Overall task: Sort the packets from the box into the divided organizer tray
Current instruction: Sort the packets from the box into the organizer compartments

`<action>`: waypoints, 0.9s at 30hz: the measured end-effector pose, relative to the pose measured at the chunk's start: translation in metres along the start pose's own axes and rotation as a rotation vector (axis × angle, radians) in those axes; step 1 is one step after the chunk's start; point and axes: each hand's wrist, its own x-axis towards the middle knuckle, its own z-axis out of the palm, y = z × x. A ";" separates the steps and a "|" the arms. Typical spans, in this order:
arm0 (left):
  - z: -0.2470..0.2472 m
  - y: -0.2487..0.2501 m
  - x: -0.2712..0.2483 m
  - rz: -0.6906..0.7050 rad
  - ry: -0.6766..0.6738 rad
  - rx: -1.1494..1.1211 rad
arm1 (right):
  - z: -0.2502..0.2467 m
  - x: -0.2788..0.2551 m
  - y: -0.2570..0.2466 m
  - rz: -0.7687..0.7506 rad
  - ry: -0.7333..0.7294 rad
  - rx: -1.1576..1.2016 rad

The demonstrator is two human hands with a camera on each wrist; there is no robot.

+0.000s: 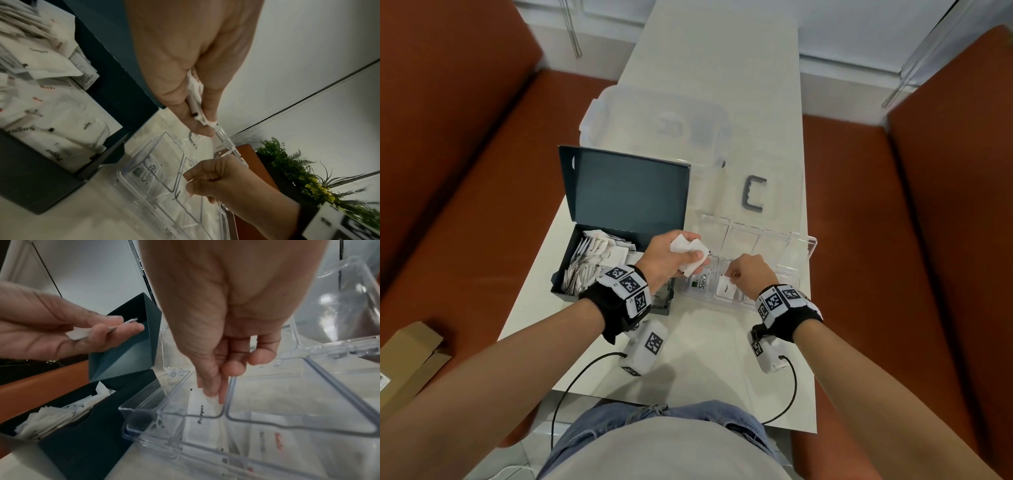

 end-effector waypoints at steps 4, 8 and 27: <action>-0.001 -0.001 0.001 0.000 0.003 0.013 | 0.002 0.000 -0.001 0.013 0.034 -0.016; -0.002 -0.002 0.003 -0.009 0.007 0.029 | 0.003 0.000 -0.003 -0.017 0.022 -0.114; -0.001 0.002 0.008 -0.124 0.067 -0.109 | -0.017 -0.011 -0.001 -0.094 0.051 0.058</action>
